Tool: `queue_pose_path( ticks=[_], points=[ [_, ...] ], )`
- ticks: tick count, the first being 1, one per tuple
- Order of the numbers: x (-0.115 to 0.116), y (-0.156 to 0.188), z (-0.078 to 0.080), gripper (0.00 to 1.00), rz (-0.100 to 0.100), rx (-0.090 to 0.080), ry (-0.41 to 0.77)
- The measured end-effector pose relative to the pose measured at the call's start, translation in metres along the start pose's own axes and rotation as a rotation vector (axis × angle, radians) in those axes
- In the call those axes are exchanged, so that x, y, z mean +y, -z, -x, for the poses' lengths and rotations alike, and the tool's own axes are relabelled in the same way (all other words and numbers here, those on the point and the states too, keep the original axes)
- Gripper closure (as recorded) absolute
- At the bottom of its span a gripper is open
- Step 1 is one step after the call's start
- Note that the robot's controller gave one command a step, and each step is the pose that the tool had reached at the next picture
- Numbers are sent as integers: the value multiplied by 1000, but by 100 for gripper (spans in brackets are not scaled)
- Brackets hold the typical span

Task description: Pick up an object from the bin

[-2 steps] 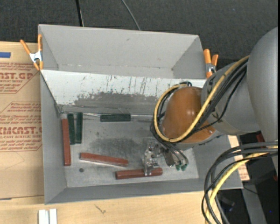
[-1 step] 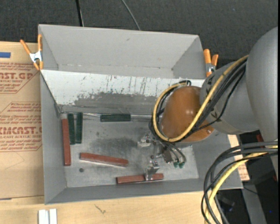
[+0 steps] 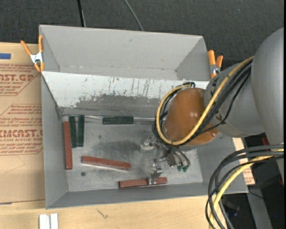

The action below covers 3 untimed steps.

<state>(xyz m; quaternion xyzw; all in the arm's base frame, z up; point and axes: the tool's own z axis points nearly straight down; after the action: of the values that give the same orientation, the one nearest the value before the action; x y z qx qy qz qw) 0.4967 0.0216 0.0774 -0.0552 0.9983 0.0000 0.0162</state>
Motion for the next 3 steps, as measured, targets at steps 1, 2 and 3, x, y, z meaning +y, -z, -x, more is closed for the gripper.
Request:
queue_pose_path(
  ticks=[1,2,3],
  points=[
    [63,-3,49,100,3,22,88],
    [63,-3,49,100,3,22,88],
    [49,113,61,100,4,29,120]
  ],
)
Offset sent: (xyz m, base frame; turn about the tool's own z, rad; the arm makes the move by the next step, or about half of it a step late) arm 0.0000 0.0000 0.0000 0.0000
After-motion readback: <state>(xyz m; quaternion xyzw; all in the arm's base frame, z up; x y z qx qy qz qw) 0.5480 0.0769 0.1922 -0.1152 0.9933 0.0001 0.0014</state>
